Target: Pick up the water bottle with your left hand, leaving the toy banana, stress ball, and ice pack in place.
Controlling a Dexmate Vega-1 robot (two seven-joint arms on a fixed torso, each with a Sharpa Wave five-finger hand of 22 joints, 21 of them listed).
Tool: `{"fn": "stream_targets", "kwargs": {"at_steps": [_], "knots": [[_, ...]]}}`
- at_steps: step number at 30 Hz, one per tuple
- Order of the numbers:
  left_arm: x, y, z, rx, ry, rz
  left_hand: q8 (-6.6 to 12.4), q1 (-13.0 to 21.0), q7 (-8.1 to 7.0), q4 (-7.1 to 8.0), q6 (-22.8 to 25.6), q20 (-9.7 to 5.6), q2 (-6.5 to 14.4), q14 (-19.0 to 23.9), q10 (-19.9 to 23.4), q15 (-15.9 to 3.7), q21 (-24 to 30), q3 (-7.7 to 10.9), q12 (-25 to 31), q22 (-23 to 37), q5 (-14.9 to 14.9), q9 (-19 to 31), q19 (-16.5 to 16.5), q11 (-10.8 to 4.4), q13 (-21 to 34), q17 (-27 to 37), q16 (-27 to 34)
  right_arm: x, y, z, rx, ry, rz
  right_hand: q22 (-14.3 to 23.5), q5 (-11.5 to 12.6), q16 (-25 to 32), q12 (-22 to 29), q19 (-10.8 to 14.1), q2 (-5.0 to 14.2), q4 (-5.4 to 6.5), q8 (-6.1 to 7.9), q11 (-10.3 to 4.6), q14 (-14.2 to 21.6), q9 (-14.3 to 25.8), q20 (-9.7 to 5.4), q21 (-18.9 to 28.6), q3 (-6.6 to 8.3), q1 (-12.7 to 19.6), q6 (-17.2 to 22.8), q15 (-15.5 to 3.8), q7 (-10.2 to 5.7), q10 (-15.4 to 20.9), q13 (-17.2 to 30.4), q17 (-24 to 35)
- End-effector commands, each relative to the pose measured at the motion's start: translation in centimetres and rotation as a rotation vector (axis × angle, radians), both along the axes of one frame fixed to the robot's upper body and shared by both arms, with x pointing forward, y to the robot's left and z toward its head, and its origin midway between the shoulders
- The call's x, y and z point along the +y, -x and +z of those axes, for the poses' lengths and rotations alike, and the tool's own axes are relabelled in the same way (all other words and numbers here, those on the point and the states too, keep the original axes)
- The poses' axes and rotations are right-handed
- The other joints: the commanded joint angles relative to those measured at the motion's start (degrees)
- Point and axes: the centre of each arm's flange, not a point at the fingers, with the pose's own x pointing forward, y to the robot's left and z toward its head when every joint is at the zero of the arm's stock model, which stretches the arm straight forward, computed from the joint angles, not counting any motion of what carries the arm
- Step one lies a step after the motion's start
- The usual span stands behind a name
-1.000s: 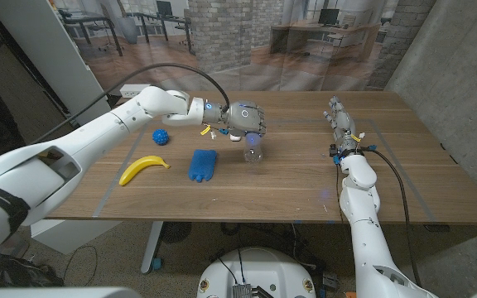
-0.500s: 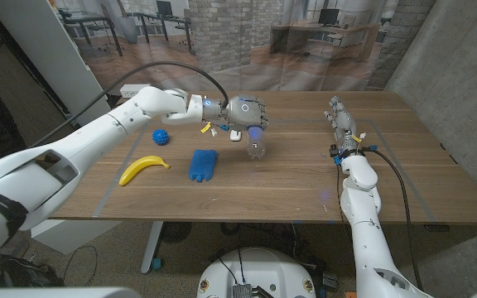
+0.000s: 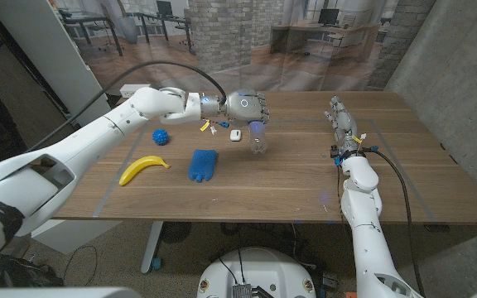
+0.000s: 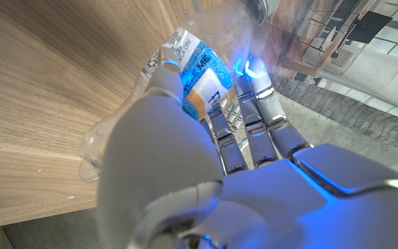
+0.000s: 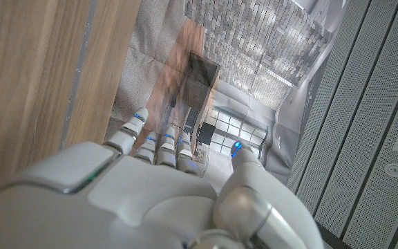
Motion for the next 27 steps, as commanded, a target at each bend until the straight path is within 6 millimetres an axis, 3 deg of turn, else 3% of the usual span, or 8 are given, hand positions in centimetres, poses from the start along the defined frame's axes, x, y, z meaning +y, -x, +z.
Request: {"fn": "stream_targets", "kwargs": {"at_steps": [1,27], "knots": [[0.1,1.1,0.7,-0.035,0.053,-0.024,0.18,6.92,-2.65,1.53,9.93,-2.52,6.49,8.31,5.43,-17.44,0.78,1.98,0.43,-0.07,0.15,0.43,-0.28,-5.61,6.47,4.26,-0.10,0.4,0.6,0.0,-0.004,0.012,0.001,0.21,0.34,0.23,0.01,0.11,-0.05,-0.21,0.09,0.18,0.02,0.31,-0.05,0.31,-0.14,-0.63,0.69,0.58,0.04,0.38,0.23,0.14],[0.6,2.0,2.2,-0.085,0.177,-0.053,-0.16,7.28,-2.64,1.50,10.32,-3.02,6.61,9.06,5.86,-17.46,3.60,2.20,0.28,-0.23,0.22,0.52,-0.74,-5.56,7.29,5.67,-0.33,0.6,0.7,0.9,-0.006,0.039,0.001,0.21,0.35,0.23,0.02,0.11,-0.04,-0.33,0.10,0.09,0.03,0.31,-0.08,0.32,-0.07,-0.60,0.75,0.55,-0.07,0.42,0.23,0.12]]}}
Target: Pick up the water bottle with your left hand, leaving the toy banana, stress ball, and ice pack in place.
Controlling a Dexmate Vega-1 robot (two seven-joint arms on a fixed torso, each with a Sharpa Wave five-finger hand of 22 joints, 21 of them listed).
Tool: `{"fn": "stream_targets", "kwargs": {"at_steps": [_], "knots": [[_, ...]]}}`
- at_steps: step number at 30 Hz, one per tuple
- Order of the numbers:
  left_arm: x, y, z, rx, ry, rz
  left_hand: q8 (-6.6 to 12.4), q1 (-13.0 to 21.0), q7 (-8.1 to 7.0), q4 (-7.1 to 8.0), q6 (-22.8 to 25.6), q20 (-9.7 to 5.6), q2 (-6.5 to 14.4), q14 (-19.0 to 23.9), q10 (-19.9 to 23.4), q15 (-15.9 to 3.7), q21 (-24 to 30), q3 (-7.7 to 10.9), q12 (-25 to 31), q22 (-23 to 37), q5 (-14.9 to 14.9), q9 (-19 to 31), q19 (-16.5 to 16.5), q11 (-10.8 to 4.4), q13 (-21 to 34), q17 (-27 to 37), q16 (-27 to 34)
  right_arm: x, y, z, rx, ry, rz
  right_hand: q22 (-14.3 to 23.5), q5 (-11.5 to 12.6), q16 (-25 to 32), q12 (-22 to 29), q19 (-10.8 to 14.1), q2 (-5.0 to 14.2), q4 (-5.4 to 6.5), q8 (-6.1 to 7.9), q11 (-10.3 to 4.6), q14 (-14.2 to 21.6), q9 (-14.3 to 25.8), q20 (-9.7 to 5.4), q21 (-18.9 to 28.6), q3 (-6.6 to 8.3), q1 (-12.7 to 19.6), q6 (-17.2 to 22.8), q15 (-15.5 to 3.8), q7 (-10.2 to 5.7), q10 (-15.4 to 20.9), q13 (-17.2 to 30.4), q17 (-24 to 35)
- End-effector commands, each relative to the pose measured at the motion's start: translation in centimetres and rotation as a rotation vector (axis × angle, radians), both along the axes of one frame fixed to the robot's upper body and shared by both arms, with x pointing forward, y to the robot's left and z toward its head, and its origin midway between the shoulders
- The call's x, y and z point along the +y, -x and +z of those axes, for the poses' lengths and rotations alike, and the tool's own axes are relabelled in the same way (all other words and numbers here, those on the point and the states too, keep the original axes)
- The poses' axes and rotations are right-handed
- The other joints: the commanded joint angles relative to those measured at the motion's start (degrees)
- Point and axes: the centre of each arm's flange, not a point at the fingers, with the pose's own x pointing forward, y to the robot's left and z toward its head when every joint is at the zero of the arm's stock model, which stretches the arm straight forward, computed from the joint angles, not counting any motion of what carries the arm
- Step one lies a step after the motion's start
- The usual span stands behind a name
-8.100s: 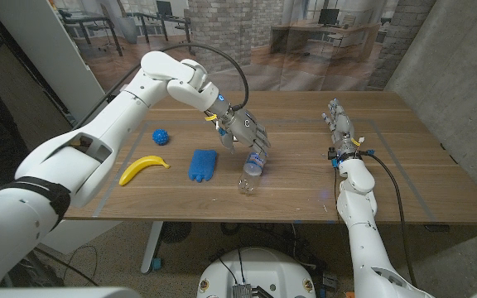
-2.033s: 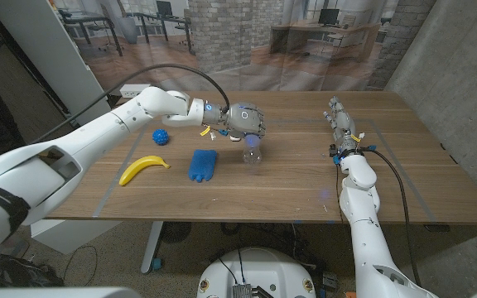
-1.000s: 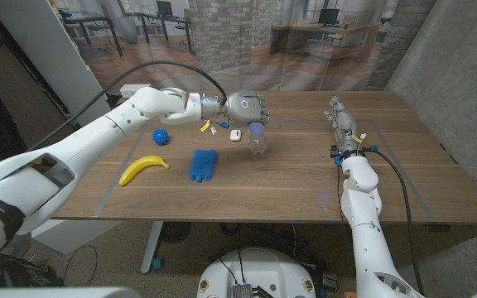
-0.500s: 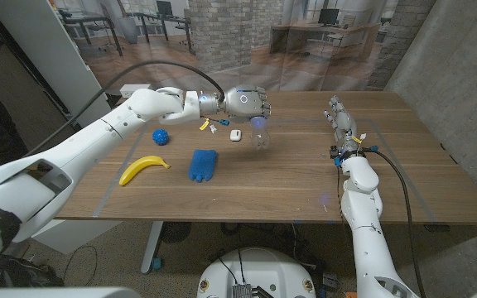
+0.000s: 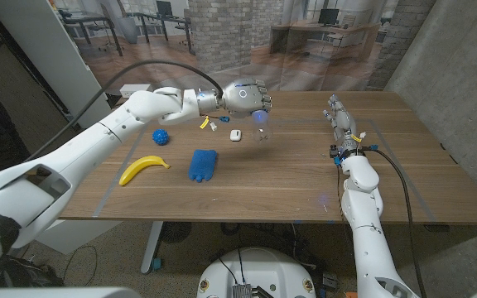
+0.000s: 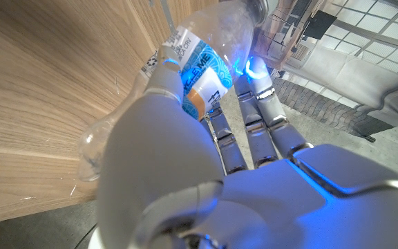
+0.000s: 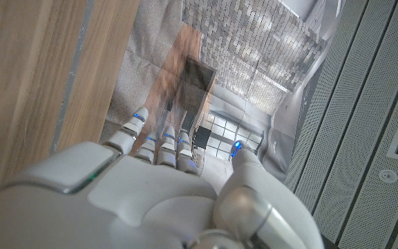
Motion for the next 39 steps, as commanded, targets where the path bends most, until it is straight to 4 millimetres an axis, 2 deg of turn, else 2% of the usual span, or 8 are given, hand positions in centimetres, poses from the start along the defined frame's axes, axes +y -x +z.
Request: {"fn": "stream_targets", "kwargs": {"at_steps": [1,22,39], "knots": [[0.3,0.4,0.7,-0.019,0.055,-0.014,0.44,6.78,-2.65,1.53,9.51,-3.45,7.13,8.17,5.84,-17.75,0.64,2.18,0.17,0.02,0.50,0.52,-0.35,-5.35,7.25,5.68,0.22,0.1,0.1,0.4,-0.001,0.013,-0.001,0.21,0.35,0.23,0.02,0.11,-0.03,-0.33,0.10,0.09,0.03,0.31,-0.08,0.32,-0.07,-0.61,0.63,0.59,0.06,0.41,0.23,0.12],[0.1,0.8,1.5,-0.049,0.126,-0.056,0.14,7.15,-2.65,1.46,9.77,-3.49,7.19,8.28,5.94,-17.74,2.74,2.54,-0.31,-0.28,0.62,0.62,-1.29,-5.35,7.72,6.72,-0.25,0.1,0.9,0.6,-0.006,0.024,-0.018,0.21,0.34,0.23,0.00,0.11,-0.07,-0.40,0.10,0.25,0.02,0.32,-0.07,0.32,-0.06,-0.64,0.67,0.64,-0.06,0.35,0.23,0.12],[-0.4,0.2,3.0,-0.094,0.122,-0.111,-0.02,7.22,-2.70,1.48,10.26,-3.70,7.05,8.51,6.29,-17.76,4.25,2.80,-0.63,-0.80,0.67,0.69,-1.73,-5.46,8.05,7.46,-0.66,0.6,2.3,-0.2,0.001,0.023,-0.062,0.21,0.34,0.23,0.00,0.10,-0.10,-0.43,0.11,0.19,0.01,0.32,-0.06,0.32,-0.06,-0.71,0.73,0.63,-0.07,0.33,0.23,0.12]]}}
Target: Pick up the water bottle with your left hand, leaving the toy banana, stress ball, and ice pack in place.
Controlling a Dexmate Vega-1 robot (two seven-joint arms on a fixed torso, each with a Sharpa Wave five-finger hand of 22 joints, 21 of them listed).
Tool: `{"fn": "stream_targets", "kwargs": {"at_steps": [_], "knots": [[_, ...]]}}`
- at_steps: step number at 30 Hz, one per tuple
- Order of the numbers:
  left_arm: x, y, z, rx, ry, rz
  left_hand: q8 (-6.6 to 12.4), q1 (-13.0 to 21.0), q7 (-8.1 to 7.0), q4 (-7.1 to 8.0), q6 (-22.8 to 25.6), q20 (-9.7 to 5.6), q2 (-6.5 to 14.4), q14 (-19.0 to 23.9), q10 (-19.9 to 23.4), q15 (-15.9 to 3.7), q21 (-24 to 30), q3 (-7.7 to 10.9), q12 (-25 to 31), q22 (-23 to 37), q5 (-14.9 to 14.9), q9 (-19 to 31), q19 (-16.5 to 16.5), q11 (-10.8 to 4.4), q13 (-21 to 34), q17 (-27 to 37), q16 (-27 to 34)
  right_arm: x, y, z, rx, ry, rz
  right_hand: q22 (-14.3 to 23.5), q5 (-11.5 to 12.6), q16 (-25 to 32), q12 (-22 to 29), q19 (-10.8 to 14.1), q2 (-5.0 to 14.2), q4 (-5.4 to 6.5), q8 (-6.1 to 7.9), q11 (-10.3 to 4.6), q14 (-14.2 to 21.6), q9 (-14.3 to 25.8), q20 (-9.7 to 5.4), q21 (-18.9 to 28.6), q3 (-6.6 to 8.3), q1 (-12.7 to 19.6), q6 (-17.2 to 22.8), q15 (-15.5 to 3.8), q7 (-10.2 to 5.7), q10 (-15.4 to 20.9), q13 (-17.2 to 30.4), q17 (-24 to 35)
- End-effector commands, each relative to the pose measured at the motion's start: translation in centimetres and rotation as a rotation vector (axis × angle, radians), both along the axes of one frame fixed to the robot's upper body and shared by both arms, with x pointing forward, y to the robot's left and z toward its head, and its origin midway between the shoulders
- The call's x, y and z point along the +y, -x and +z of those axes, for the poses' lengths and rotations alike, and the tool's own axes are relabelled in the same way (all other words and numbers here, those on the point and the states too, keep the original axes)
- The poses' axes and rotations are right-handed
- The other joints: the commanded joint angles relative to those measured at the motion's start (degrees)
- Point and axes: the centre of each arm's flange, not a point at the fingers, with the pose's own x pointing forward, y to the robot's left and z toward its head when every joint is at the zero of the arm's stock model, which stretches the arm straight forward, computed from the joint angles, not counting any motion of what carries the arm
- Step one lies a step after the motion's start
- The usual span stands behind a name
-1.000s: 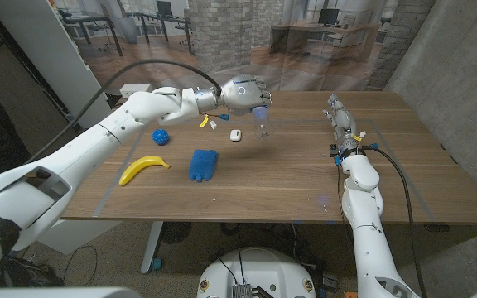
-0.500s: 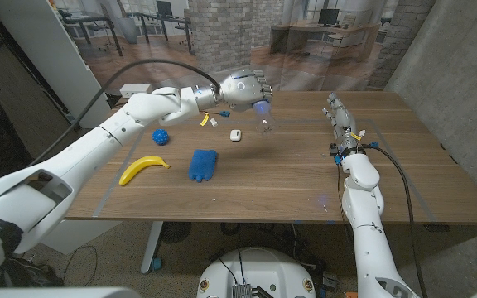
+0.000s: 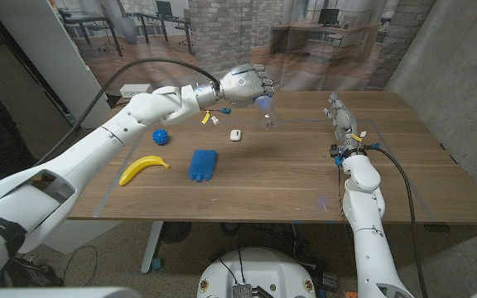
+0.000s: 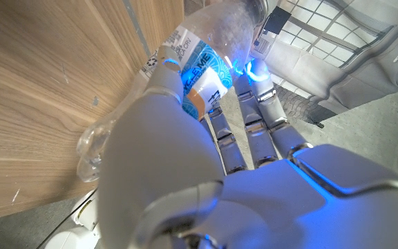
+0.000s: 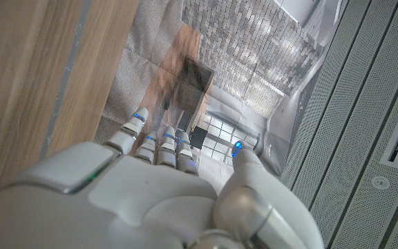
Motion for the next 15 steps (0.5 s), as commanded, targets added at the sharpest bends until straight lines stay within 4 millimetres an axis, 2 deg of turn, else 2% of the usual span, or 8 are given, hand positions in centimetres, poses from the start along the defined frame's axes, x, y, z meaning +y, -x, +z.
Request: {"fn": "stream_targets", "kwargs": {"at_steps": [1,8,15], "knots": [[-0.5,-0.7,0.7,-0.029,-0.020,-0.042,-0.12,7.22,-2.79,1.49,10.28,-3.50,7.06,8.43,6.19,-17.65,0.67,2.83,-0.13,-0.03,0.16,0.69,-0.11,-5.38,7.60,7.51,-0.16,0.2,1.1,-0.6,0.005,-0.004,-0.035,0.21,0.33,0.23,0.00,0.10,0.29,-0.19,0.12,0.18,0.00,0.33,-0.06,0.32,0.17,-0.34,0.77,0.64,-0.06,0.35,0.23,0.12],[-1.0,-1.3,0.3,-0.016,-0.027,-0.058,-0.18,7.32,-2.84,1.41,10.50,-3.68,6.87,8.62,6.28,-17.68,1.29,2.93,-0.26,-0.28,0.20,0.71,-0.15,-5.36,7.77,7.78,-0.32,0.3,1.8,-1.5,0.009,-0.010,-0.050,0.21,0.34,0.23,0.00,0.09,0.28,-0.21,0.12,0.22,0.01,0.33,-0.06,0.32,0.18,-0.35,0.78,0.65,-0.07,0.34,0.23,0.12],[-1.7,-1.9,0.3,-0.009,-0.031,-0.051,-0.32,7.35,-2.90,1.41,10.45,-3.71,6.78,8.77,6.35,-17.67,1.78,3.02,-0.39,-0.50,0.22,0.73,-0.26,-5.36,7.87,7.99,-0.46,-0.5,1.8,-1.9,0.014,-0.020,-0.059,0.21,0.34,0.23,0.01,0.11,0.29,-0.23,0.11,0.09,0.00,0.33,-0.07,0.33,0.20,-0.37,0.79,0.67,-0.06,0.37,0.23,0.12]]}}
